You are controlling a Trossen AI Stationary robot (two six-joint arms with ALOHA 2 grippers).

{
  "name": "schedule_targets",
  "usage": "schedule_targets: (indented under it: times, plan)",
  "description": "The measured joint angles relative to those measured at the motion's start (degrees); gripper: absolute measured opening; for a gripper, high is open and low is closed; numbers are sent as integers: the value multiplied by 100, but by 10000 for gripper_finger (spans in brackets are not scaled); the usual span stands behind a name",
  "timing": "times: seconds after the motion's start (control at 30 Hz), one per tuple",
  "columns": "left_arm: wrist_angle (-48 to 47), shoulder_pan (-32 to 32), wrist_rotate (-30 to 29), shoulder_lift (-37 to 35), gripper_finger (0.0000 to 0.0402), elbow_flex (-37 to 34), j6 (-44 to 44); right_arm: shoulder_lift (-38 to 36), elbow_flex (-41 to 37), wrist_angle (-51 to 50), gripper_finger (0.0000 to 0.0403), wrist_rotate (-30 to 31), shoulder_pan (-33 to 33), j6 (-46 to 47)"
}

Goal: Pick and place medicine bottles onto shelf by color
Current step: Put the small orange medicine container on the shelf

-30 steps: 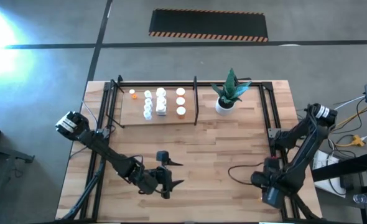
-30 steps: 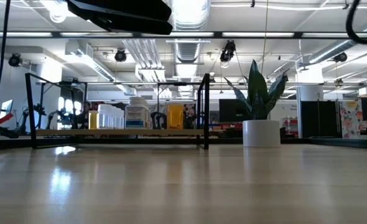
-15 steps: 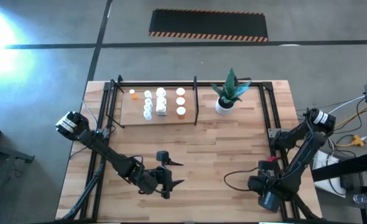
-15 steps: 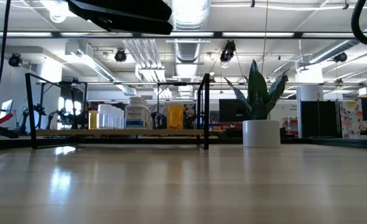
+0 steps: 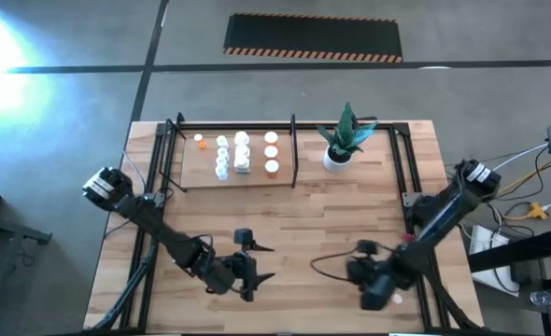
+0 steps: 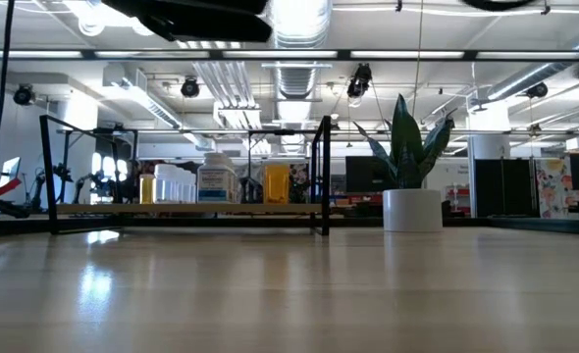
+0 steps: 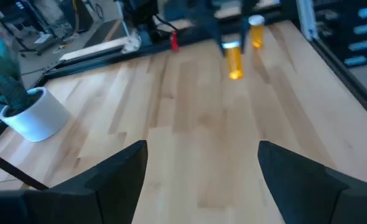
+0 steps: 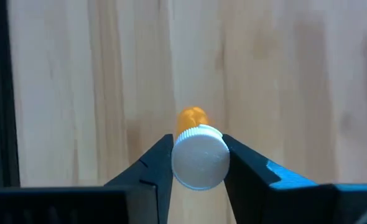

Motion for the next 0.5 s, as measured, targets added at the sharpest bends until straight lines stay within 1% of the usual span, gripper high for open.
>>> schedule_targets:
  times: [0.1,0.17,0.23,0.37,0.43,0.5]
  plan:
    - [-382,-150,2,-81,288,4,-315,152,307,512,105,-3,-656,-997]
    - [-842,-242,-1,-181,288,4,-823,338,587,820,99,-148,-1064,-1694]
    - [-1444,-337,-4,-272,288,3,-1557,622,962,973,97,-348,-1449,-2335]
    - [-2807,-571,2,-402,288,-46,-3213,1441,1920,926,103,-812,-2070,-3243]
    - [-3305,-683,-3,-413,288,-70,-3815,1892,2460,760,104,-983,-2300,-3544]
    - [-3523,-760,-2,-413,288,-110,-4145,2322,3015,451,103,-999,-2484,-3761]
